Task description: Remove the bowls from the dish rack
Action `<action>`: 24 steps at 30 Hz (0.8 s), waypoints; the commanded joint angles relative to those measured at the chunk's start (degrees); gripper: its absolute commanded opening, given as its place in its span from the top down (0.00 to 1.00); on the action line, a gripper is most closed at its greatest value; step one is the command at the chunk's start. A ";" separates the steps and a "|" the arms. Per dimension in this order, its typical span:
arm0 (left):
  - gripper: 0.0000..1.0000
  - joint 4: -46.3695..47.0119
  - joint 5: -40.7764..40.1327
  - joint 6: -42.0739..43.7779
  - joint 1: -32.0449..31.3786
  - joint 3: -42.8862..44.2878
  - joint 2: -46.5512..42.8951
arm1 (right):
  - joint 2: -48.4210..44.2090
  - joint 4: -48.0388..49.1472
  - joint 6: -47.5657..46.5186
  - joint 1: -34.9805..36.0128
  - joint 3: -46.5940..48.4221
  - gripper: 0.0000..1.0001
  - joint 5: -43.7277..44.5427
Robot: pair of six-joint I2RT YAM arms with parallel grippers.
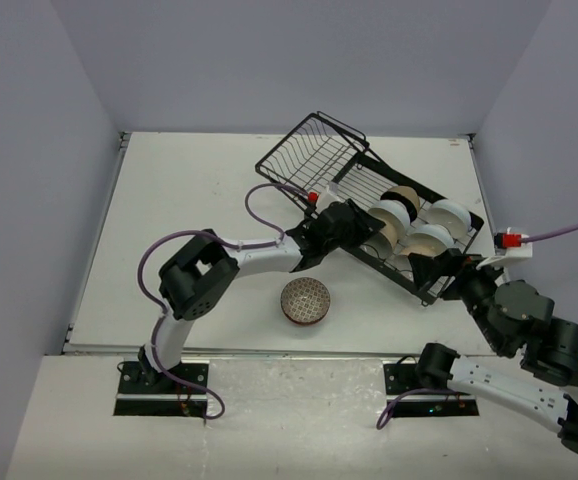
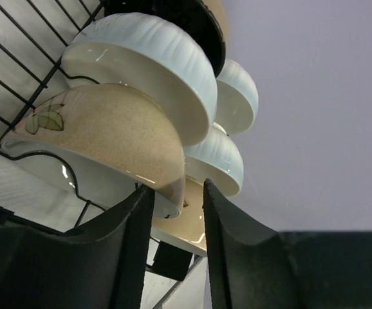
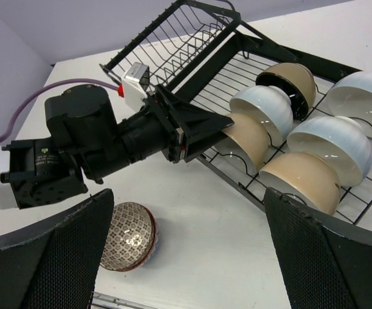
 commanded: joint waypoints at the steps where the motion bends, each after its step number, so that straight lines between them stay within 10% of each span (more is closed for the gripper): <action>1: 0.64 5.45 -2.67 -0.68 0.20 1.06 1.34 | 2.34 2.27 -1.86 0.02 -0.64 0.01 -1.13; 24: 0.88 4.93 -7.86 -6.49 0.29 -0.44 4.24 | 2.88 4.03 -3.71 -0.07 -1.34 0.01 -2.71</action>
